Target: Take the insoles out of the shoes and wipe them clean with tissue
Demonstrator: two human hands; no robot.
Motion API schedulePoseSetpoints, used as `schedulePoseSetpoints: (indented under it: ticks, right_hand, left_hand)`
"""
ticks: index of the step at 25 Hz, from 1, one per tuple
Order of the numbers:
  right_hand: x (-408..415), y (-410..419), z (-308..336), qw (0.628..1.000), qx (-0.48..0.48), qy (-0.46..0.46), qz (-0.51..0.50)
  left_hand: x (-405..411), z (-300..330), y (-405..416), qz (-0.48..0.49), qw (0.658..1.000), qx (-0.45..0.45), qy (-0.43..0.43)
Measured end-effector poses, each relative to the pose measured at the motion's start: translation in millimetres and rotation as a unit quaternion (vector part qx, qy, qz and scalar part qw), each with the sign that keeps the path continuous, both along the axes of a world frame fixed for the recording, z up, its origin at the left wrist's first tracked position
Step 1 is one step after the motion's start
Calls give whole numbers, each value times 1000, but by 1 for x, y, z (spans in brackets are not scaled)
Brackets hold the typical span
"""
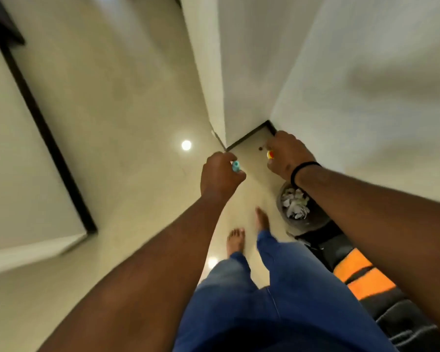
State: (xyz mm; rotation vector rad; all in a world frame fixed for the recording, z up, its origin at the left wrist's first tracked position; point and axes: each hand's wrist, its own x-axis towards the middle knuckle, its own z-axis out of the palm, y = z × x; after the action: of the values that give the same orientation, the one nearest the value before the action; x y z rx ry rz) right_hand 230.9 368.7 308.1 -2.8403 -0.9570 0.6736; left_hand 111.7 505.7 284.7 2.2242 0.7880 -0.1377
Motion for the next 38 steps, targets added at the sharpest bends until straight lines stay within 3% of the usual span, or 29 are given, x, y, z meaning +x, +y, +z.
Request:
schedulePoseSetpoints:
  ticks: [6, 10, 17, 22, 27, 31, 34, 36, 38]
  right_hand:
    - [-20, -158, 73, 973, 22, -39, -226]
    - [-68, -318, 94, 924, 27, -51, -378]
    - [-248, -561, 90, 825, -3, -37, -564]
    - [-377, -667, 82, 748, -16, -11, -663]
    - [-463, -720, 83, 651, -24, -31, -758]
    - [-516, -749, 86, 623, -42, -33, -780]
    - [-562, -790, 85, 581, -31, -36, -813]
    - [-594, -829, 82, 575, -40, -24, -817]
    - [-617, -871, 73, 577, -46, -17, -815]
  left_hand:
    - [57, 88, -120, -253, 966, 16, -44]
    - [52, 103, -248, -424, 904, 33, -47]
    - [-42, 83, -496, -614, 788, 13, -42]
    - [-120, 74, -638, -682, 729, -9, -56]
    - [-184, 57, -732, -774, 629, -37, -61]
    - [-231, 47, -787, -822, 565, -43, -65]
    - [-272, 47, -823, -834, 548, -33, -62]
    - [-297, 35, -845, -842, 536, -25, -54]
    - [-317, 20, -870, -833, 552, -26, -23]
